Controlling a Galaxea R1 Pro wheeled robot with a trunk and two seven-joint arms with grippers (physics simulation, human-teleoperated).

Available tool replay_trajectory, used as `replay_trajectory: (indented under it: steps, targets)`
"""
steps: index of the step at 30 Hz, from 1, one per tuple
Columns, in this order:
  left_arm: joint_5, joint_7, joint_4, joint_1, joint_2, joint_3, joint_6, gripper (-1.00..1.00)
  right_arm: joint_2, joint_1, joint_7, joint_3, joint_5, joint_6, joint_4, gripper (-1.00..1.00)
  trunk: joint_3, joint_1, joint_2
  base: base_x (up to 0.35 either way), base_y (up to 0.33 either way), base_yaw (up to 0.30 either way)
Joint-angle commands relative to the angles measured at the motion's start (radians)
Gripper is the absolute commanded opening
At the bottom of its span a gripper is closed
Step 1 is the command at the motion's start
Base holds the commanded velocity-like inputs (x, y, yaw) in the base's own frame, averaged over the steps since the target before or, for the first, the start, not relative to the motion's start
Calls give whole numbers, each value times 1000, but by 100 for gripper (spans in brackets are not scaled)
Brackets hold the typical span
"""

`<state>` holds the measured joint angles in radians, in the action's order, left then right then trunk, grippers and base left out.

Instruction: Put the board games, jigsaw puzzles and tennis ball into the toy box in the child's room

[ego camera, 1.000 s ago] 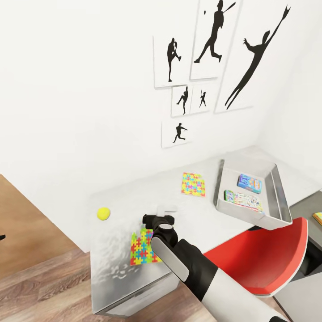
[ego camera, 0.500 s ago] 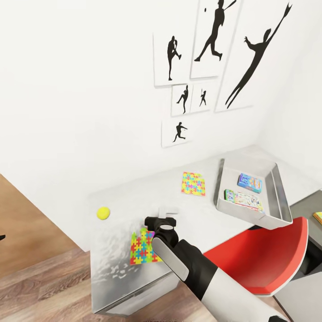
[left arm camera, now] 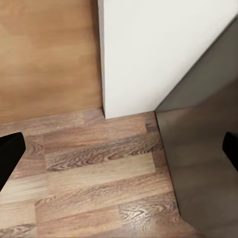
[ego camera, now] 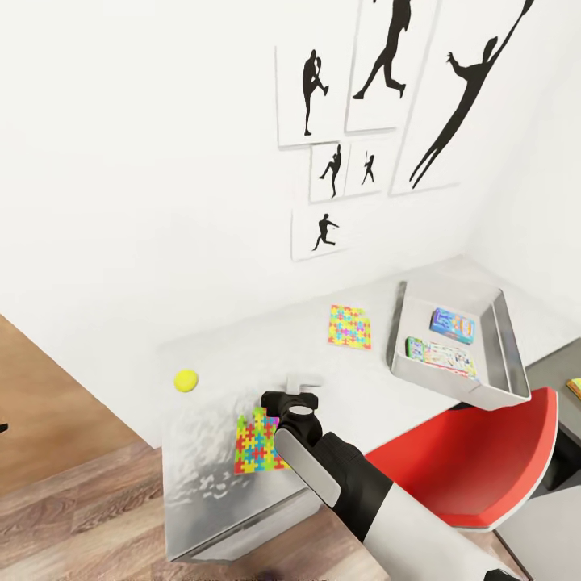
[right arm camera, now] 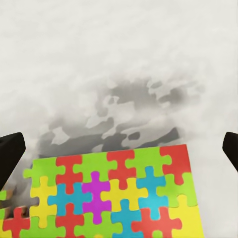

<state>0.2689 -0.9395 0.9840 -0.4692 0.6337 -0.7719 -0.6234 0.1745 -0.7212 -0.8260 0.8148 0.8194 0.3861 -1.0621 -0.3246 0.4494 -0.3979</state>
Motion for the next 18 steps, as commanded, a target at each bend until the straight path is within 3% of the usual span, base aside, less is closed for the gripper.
replay_trajectory:
  steps: [1, 18]
  targets:
    - [7, -8, 1, -2, 0, -3, -7, 100, 0, -1, -7, 1, 4, 5, -1, 100, -3, 1, -2, 0, 0, 0]
    - [7, -8, 1, -2, 0, -3, -4, 100, 0, -1, -7, 1, 4, 5, -1, 100, -21, 1, -2, 0, 0, 0]
